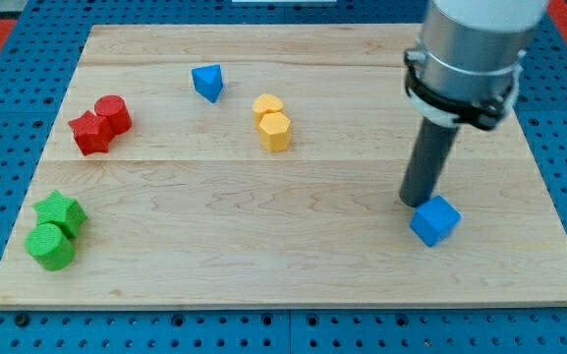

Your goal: Separate the yellow hexagon and yellow heart

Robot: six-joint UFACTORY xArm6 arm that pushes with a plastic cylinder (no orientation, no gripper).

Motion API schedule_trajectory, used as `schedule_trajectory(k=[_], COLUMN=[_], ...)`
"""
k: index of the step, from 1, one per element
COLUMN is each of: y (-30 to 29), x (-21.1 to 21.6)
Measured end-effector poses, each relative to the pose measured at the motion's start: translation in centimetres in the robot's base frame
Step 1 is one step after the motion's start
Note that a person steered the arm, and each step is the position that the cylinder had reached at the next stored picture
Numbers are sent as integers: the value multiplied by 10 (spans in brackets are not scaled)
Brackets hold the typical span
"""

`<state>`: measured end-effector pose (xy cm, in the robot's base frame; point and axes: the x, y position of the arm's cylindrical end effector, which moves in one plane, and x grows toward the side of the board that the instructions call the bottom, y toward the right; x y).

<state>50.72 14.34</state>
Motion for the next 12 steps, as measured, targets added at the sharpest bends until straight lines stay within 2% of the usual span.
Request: schedule_trajectory(k=[1, 2, 3, 4, 5, 6, 8, 9, 10, 11, 12], y=[-19, -118, -160, -179, -171, -238, -145, -176, -237, -239, -213], x=[-9, -80, -187, -243, -289, -281, -227, -258, -264, -230, -232])
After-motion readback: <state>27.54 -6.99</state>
